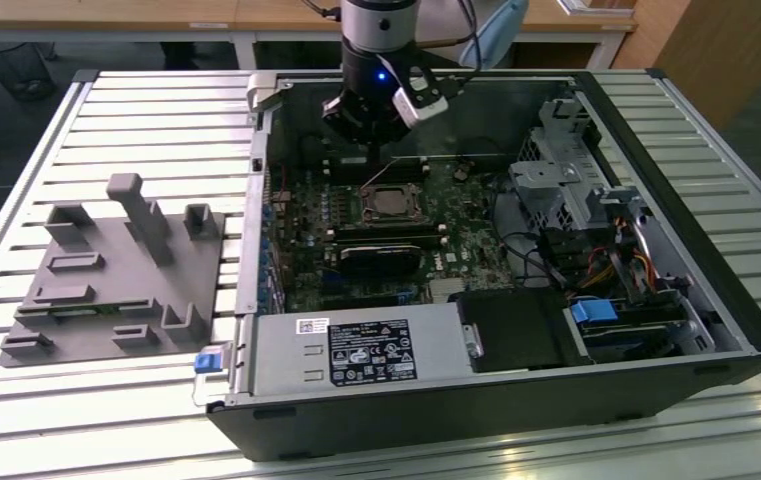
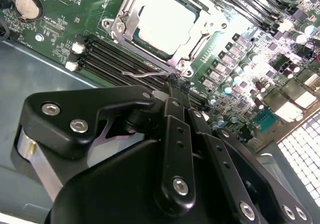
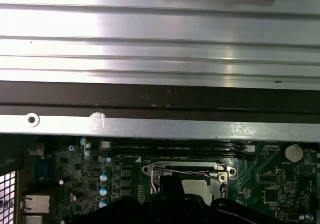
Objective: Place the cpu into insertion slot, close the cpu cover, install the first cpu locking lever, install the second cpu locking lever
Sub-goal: 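Install the first cpu locking lever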
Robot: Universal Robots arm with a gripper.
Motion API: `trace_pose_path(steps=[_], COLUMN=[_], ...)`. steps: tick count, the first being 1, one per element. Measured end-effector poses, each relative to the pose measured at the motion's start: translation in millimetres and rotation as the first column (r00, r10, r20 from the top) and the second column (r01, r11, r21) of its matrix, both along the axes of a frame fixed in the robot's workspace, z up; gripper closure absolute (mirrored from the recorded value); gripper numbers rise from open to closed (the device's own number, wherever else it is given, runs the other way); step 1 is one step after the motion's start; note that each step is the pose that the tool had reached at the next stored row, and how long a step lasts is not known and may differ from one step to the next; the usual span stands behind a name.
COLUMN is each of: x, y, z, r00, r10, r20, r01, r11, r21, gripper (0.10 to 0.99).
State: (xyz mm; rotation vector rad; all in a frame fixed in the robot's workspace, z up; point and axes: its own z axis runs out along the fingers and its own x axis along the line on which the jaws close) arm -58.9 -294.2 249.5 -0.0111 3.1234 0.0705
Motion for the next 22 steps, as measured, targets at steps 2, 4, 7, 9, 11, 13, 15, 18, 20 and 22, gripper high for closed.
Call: trace_pose_path(steps=[2, 4, 7, 9, 11, 13, 15, 18, 20, 22], x=[0.2, 0.3, 1.1, 1.5, 1.7, 1.9, 2.8, 4.5, 7.9, 12.3], y=[0.0, 0.0, 0.0, 0.0, 0.0, 0.0, 0.0, 0.1, 0.3, 0.9], z=[-0.3, -0.5, -1.6, -2.9, -4.7, -6.6, -8.1, -11.0, -13.1, -14.2], r00=[1.0, 1.0, 1.0, 1.0, 1.0, 1.0, 1.0, 0.9997, 0.9995, 0.9995], r10=[0.0, 0.0, 0.0, 0.0, 0.0, 0.001, 0.005, 0.024, 0.031, 0.031], r20=[0.0001, 0.0001, 0.0002, 0.0002, 0.0011, 0.0025, 0.0036, 0.0042, 0.0041, 0.004], r01=[0.0, 0.0, 0.0, 0.0, 0.0, -0.001, -0.005, -0.024, -0.031, -0.031], r11=[1.0, 1.0, 0.9999, 0.9996, 0.9995, 0.9995, 0.9995, 0.9992, 0.999, 0.999], r21=[0.0, 0.0, 0.017, 0.029, 0.032, 0.032, 0.032, 0.032, 0.032, 0.032], gripper=[0.98, 0.98, 0.98, 0.98, 0.98, 0.98, 0.98, 0.98, 0.98, 0.98])
